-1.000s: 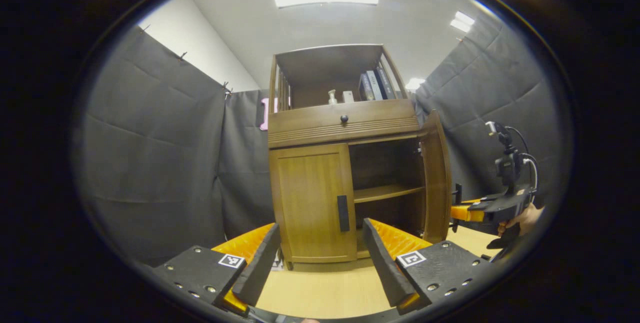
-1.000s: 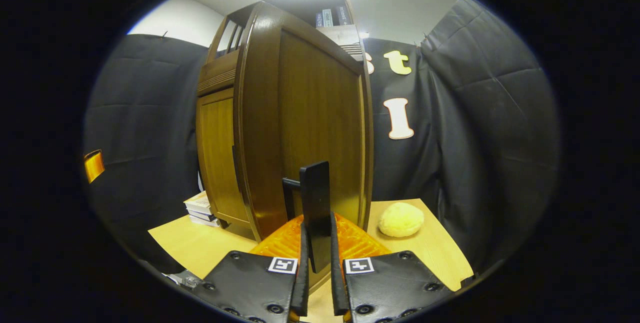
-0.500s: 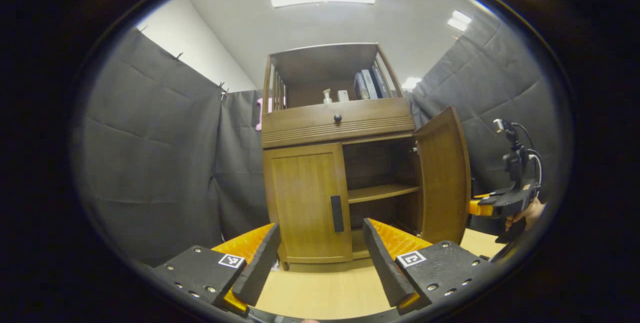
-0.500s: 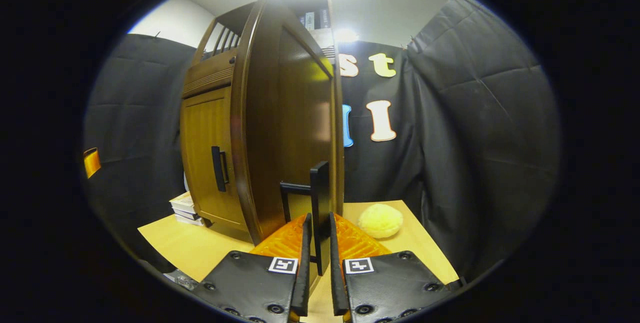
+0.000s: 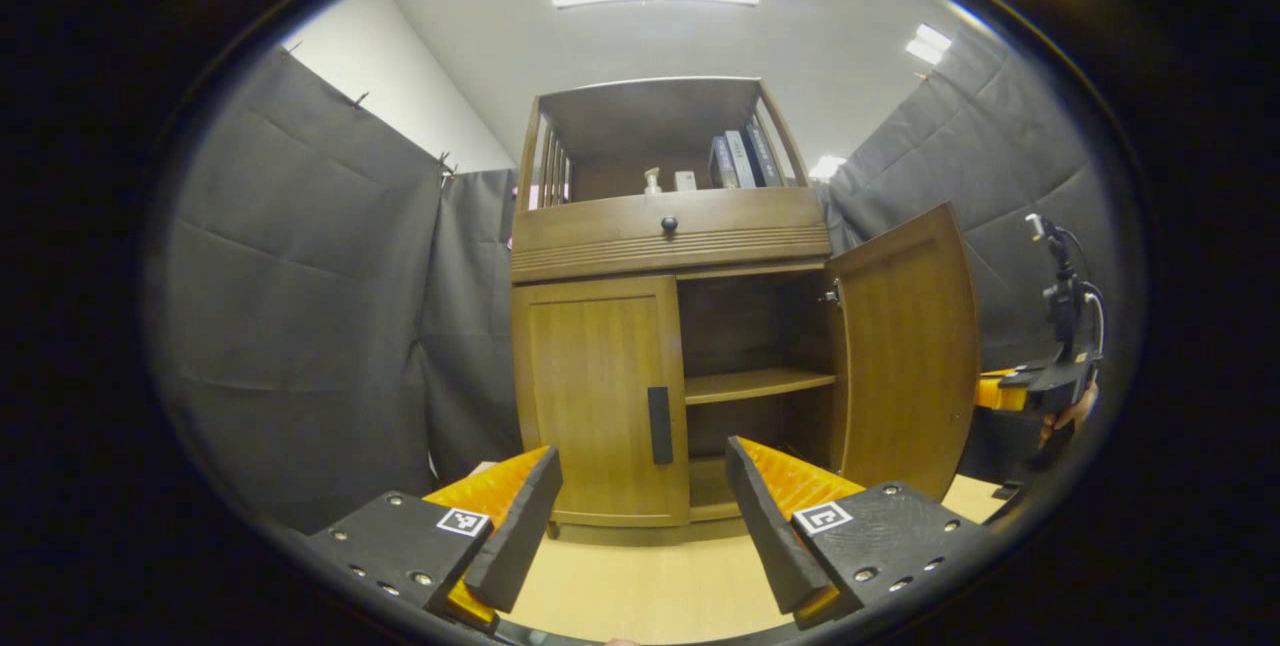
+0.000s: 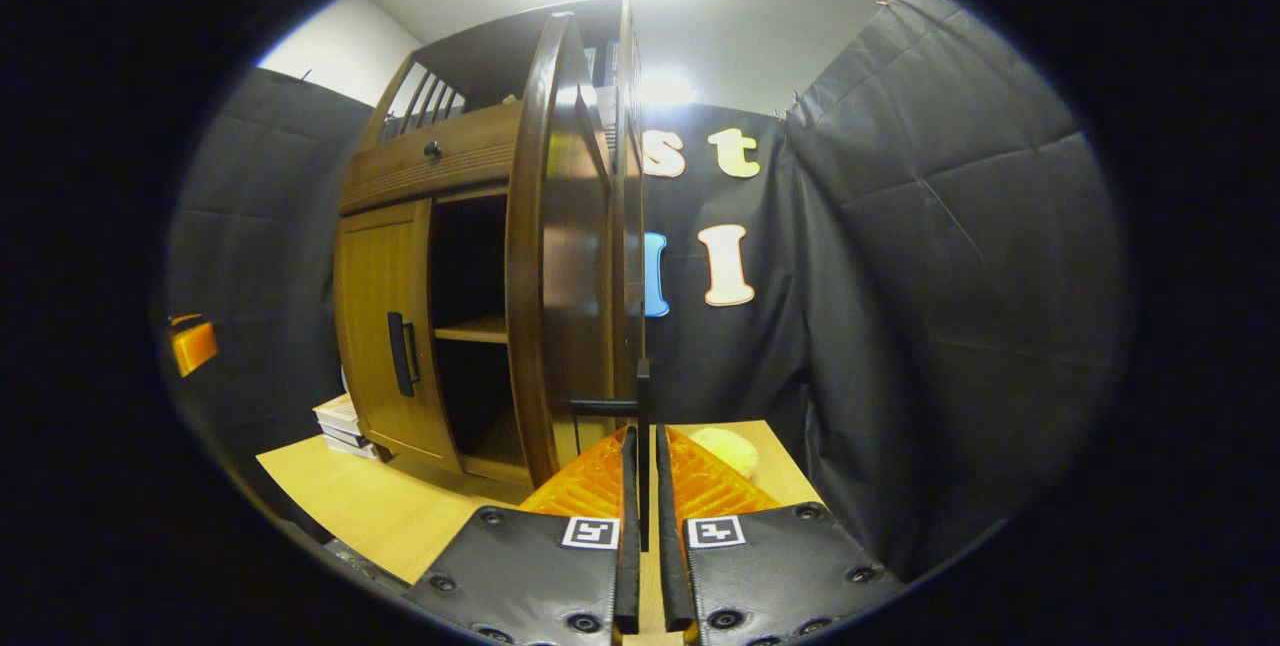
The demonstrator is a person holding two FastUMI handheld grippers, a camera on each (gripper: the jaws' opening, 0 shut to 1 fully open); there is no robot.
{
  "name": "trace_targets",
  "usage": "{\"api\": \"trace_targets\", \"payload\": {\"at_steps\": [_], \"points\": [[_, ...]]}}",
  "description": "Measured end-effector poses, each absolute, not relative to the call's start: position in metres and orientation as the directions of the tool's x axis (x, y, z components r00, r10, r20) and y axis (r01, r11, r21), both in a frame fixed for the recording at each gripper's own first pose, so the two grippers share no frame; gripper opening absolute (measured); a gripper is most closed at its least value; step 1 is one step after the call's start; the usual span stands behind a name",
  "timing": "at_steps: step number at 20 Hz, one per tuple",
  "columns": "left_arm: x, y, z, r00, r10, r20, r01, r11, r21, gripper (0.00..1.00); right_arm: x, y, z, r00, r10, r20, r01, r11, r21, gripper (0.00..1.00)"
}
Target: Open the right door of the double-door shoe cabinet with the right hand, and open the left door with the left hand.
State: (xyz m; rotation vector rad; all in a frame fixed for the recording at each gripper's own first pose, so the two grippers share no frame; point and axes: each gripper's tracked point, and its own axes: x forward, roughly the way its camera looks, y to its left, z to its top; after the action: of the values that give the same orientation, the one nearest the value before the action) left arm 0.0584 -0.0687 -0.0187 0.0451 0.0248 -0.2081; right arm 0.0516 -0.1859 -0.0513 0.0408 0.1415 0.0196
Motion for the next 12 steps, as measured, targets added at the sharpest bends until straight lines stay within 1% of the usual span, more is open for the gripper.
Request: {"api": "trace_targets", "payload": {"at_steps": [1, 3, 4, 6, 7, 8, 9, 12], "points": [[0.063, -0.072, -0.021, 0.977, -0.209, -0.032, 0.210, 0.977, 0.036, 0.96, 0.049, -0.188, -0.051, 0.990, 0.021, -0.139, -0.015, 0.999, 0.038, 0.11], [0.070, -0.077, -0.023, 0.976, -0.217, -0.035, 0.218, 0.976, 0.028, 0.96, 0.043, -0.187, -0.048, 0.990, 0.027, -0.141, -0.023, 0.999, 0.027, 0.15], [0.075, -0.079, -0.024, 0.975, -0.220, -0.033, 0.221, 0.975, 0.027, 0.96, 0.038, -0.186, -0.044, 0.990, 0.027, -0.136, -0.025, 1.000, 0.017, 0.21], [0.092, -0.081, -0.027, 0.973, -0.230, -0.019, 0.231, 0.973, 0.026, 0.96, 0.031, -0.188, -0.035, 0.993, 0.004, -0.117, -0.005, 1.000, -0.007, 0.21], [0.101, -0.080, -0.028, 0.972, -0.234, -0.011, 0.234, 0.972, 0.028, 0.96, 0.026, -0.189, -0.032, 0.994, -0.010, -0.108, 0.009, 1.000, -0.009, 0.26], [0.111, -0.081, -0.030, 0.972, -0.236, -0.008, 0.236, 0.971, 0.032, 0.96, 0.022, -0.192, -0.029, 0.994, -0.026, -0.101, 0.026, 1.000, -0.004, 0.40], [0.121, -0.082, -0.034, 0.971, -0.240, -0.007, 0.240, 0.970, 0.035, 0.96, 0.016, -0.193, -0.024, 0.995, -0.050, -0.092, 0.050, 0.999, 0.002, 0.47], [0.154, -0.090, -0.047, 0.967, -0.254, -0.016, 0.254, 0.967, 0.032, 0.96, 0.000, -0.193, -0.004, 0.996, -0.081, -0.046, 0.083, 0.996, 0.037, 0.91]]}}
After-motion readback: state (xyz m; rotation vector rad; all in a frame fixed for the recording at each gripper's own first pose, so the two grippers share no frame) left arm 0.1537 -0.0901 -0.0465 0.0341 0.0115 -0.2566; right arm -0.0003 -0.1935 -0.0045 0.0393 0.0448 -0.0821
